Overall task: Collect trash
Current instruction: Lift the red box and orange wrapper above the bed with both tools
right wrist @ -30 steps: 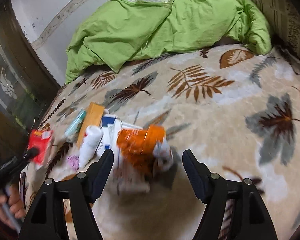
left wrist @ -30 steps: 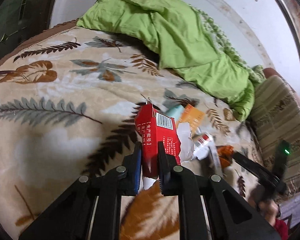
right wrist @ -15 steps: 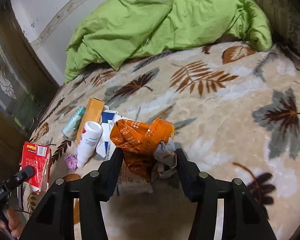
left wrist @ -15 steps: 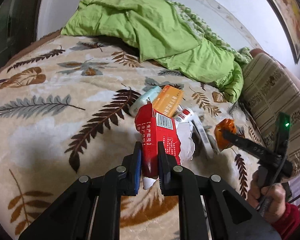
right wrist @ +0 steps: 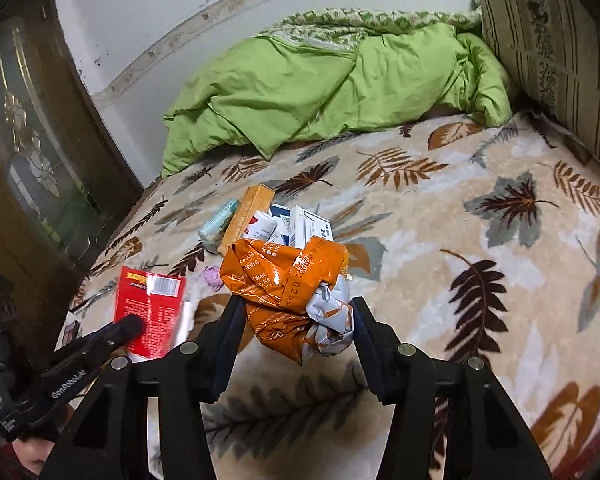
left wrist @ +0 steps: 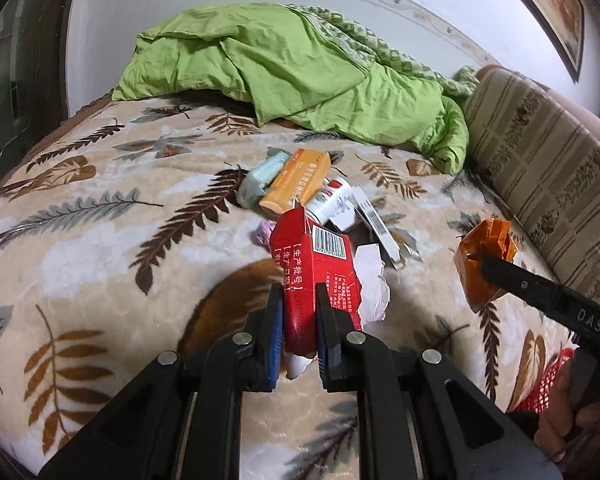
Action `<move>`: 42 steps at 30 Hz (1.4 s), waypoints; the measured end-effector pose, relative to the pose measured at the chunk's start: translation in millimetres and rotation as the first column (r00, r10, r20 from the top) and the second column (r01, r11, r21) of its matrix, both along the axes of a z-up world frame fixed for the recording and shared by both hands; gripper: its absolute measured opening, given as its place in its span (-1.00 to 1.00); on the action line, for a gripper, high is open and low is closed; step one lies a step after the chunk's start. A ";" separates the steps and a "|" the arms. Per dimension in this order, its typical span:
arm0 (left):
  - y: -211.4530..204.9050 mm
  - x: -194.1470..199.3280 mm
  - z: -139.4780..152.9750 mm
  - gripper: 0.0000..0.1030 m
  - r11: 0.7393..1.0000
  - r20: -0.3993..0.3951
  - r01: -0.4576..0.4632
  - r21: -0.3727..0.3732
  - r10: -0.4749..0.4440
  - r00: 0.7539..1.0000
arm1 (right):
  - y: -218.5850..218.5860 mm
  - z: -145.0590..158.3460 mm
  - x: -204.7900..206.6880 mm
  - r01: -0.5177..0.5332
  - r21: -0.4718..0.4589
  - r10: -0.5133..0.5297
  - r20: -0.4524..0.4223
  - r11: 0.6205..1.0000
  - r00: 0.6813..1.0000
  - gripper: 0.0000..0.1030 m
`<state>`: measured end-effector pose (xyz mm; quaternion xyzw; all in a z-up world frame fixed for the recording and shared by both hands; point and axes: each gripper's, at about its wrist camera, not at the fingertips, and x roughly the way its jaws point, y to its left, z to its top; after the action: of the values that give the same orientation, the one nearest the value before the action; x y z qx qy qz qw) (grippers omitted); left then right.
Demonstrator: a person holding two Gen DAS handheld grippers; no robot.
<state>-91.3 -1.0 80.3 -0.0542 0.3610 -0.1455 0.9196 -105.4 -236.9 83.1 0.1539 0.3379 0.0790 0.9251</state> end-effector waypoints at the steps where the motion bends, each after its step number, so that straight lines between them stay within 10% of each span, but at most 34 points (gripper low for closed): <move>1: -1.0 -1.7 -0.5 -0.74 1.000 -0.003 0.003 -0.002 -0.003 1.000 | 0.3 -1.1 -2.6 0.001 0.000 -0.001 -0.003 1.000 1.000 0.10; 42: -3.4 -4.7 -5.8 -0.74 1.000 -0.005 0.005 -0.007 -0.005 1.000 | 3.9 2.2 -17.1 0.017 -0.025 -0.017 0.021 1.000 1.000 0.10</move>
<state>-96.0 -4.4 74.5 -0.0571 0.3629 -0.1489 0.9181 -122.5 -233.1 85.3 0.1444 0.3277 0.0685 0.9312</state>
